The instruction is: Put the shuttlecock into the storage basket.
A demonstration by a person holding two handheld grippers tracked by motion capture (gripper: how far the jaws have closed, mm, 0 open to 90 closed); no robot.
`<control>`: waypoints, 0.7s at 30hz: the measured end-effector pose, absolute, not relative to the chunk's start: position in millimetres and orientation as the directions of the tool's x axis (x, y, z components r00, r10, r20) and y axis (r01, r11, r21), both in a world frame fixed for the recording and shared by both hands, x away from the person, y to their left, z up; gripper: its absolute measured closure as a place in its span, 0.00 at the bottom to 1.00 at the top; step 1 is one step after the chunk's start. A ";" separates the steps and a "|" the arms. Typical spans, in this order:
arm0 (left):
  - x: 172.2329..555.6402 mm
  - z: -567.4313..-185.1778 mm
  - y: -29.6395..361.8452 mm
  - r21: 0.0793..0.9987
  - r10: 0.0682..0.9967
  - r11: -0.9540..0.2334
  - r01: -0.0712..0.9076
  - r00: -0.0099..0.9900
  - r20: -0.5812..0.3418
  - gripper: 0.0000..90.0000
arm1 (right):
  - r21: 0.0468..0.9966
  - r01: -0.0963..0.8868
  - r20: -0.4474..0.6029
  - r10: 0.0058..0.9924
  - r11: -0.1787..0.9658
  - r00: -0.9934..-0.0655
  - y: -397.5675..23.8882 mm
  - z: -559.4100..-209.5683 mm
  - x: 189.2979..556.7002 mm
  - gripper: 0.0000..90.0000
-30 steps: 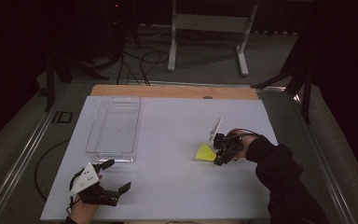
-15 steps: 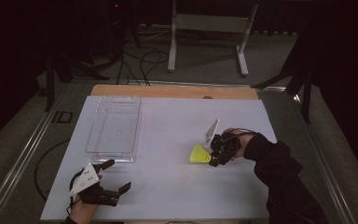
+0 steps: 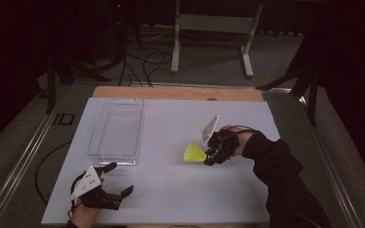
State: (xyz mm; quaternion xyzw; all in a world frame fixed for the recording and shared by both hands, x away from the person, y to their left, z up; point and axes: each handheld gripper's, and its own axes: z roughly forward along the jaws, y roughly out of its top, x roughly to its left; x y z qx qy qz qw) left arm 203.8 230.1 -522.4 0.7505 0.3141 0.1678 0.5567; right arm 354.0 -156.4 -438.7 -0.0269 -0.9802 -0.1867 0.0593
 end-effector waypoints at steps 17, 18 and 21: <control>203.7 -522.5 230.1 0.940 0.654 -0.183 0.287 0.749 -0.101 0.00 | 0.432 0.043 0.106 -0.004 0.901 -0.994 -127.3 -413.2 359.1 0.73; 203.7 -522.6 230.0 0.940 0.654 -0.183 0.289 0.750 -0.103 0.00 | 0.430 0.043 0.109 -0.004 0.902 -0.994 -123.1 -409.7 360.1 0.73; 203.7 -522.7 229.4 0.936 0.649 -0.182 0.300 0.752 -0.115 0.00 | 0.427 0.046 0.110 -0.002 0.903 -0.994 -119.1 -406.7 362.3 0.73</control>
